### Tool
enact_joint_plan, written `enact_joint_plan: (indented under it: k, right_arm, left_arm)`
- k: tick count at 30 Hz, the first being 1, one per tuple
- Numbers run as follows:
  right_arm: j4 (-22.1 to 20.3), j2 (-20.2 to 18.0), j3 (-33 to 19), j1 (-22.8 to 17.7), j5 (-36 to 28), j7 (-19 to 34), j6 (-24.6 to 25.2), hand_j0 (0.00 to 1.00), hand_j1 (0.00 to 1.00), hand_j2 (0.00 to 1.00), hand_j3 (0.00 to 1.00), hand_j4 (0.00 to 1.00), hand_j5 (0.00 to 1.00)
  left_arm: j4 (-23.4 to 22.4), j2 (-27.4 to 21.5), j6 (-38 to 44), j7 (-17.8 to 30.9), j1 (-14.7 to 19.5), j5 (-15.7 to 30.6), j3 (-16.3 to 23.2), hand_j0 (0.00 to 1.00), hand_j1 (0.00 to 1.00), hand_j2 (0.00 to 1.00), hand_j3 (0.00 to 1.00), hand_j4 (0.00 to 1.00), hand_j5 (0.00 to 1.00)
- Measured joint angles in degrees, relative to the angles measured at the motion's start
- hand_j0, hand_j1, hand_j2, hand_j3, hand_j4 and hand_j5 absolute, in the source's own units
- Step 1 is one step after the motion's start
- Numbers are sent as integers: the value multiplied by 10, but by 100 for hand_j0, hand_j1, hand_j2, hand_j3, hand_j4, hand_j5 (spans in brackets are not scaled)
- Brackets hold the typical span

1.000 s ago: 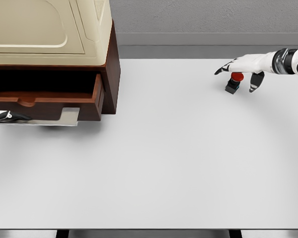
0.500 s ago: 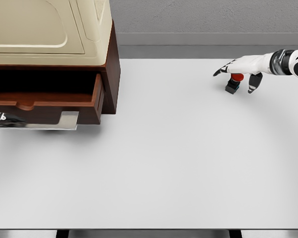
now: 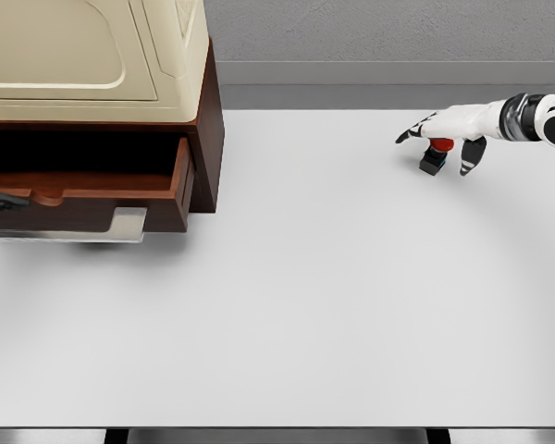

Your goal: Open the cabinet drawer with left arm, and place a switch into the drawer with right arm

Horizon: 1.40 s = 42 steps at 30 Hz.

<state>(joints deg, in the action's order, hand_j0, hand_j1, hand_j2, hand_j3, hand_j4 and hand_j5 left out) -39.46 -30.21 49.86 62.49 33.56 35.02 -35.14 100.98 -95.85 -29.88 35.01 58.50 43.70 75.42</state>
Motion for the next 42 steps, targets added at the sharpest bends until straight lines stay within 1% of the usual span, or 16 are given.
enact_joint_plan:
  k: [4,7,11,17,18,19,24,28,35,36,38,39,42]
  right_arm:
    - [0,0,-1,1,2,0,0,100,100,100,100,100,100]
    - [0,0,-1,3,5,0,0,100,100,100,100,100,100]
    - [2,-1,-1,3,6,0,0,100,100,100,100,100,100]
    - [9,0,-1,3,7,0,0,100,100,100,100,100,100]
    - [10,0,-1,3,7,0,0,98,98,98,98,98,98]
    - [10,0,-1,3,7,0,0,94,94,94,94,94,94]
    - [11,0,0,3,7,0,0,90,90,90,90,90,90]
    - [13,1,1,3,7,0,0,90,90,90,90,90,90]
    - [14,0,1,2,7,0,0,89,89,89,89,89,89]
    - [14,0,0,2,7,0,0,85,85,85,85,85,85]
    - [15,0,0,2,6,0,0,81,81,81,81,81,81]
    - [16,0,0,2,6,0,0,77,77,77,77,77,77]
    - [19,0,-1,2,6,0,0,77,77,77,77,77,77]
  left_arm:
    - [0,-25,-29,0,-1,10,7,100,100,100,100,100,100]
    - [0,-35,-44,0,-2,13,21,100,100,100,100,100,100]
    - [0,-40,-50,0,-2,13,41,100,100,100,100,100,100]
    - [0,-41,-52,0,-2,14,48,100,100,100,100,100,100]
    - [1,-41,-52,0,-2,14,49,100,100,100,100,100,100]
    - [1,-41,-52,0,-2,15,49,100,100,100,100,100,100]
    - [1,-41,-52,0,-4,15,59,100,100,100,100,100,100]
    - [1,-41,-52,0,-5,16,67,100,100,100,100,100,100]
    - [0,-41,-52,0,-8,7,101,100,100,100,100,100,100]
    - [0,-41,-52,0,-7,4,108,100,100,100,100,100,100]
    - [0,-41,-52,0,-7,-5,120,100,100,100,100,100,100]
    - [0,-41,-52,0,-7,-9,125,100,100,100,100,100,100]
    - [0,-41,-52,0,-7,-29,133,100,100,100,100,100,100]
